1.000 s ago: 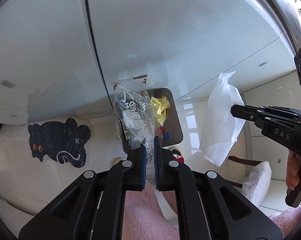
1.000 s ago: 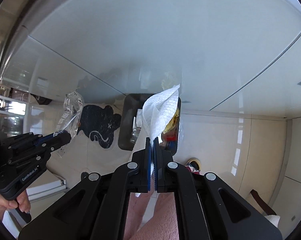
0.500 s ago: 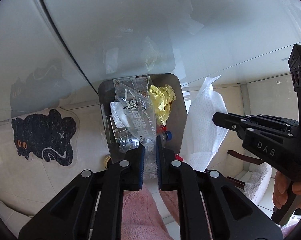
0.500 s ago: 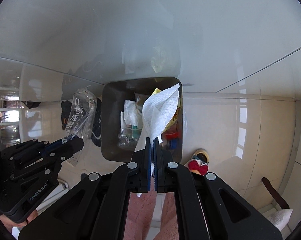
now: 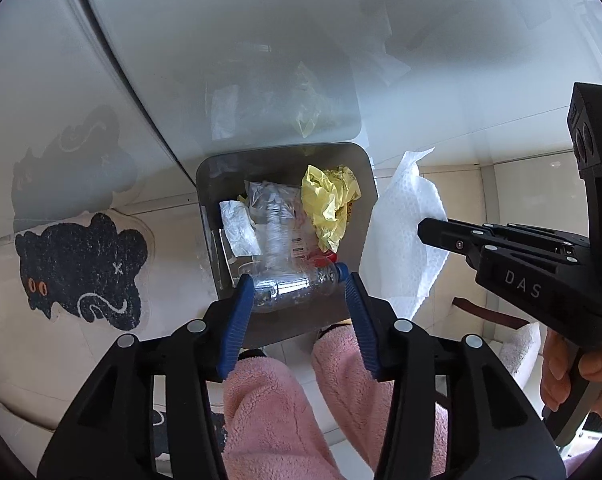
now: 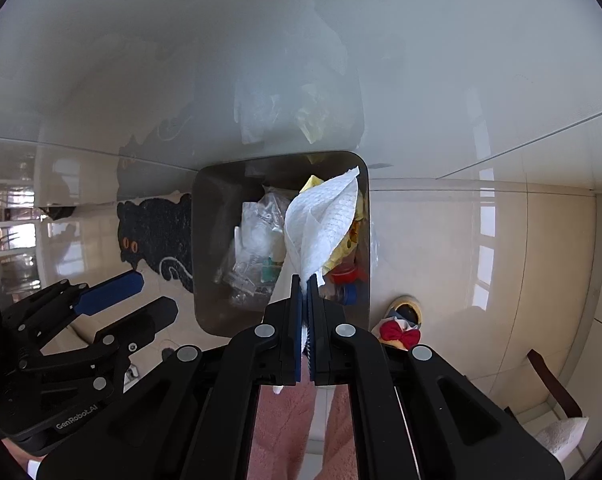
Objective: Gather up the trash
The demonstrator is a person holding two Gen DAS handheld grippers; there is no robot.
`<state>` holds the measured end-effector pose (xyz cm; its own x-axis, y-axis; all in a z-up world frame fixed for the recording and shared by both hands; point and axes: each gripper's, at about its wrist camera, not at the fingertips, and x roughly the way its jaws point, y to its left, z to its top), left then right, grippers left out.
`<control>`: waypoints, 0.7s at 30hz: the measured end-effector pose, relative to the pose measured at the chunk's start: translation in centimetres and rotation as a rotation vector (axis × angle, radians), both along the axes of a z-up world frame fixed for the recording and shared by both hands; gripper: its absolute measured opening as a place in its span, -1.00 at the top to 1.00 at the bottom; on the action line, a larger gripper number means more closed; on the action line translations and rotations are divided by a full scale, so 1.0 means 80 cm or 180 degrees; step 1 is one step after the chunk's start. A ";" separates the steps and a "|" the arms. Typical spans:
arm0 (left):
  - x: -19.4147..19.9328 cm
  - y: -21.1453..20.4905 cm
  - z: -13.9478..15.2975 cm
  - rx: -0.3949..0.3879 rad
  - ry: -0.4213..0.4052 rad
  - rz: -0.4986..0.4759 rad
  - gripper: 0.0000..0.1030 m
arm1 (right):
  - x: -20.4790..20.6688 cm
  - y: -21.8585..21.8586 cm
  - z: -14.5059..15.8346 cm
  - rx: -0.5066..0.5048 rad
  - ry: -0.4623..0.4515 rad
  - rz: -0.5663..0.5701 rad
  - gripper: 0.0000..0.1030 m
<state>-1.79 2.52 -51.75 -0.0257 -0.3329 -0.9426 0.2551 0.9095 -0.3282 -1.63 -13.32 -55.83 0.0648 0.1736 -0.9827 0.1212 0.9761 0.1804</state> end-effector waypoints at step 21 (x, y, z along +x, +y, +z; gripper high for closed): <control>-0.014 0.059 0.045 0.0223 -0.0084 0.0356 -0.41 | -0.003 -0.003 0.015 0.0172 -0.0014 -0.0174 -0.35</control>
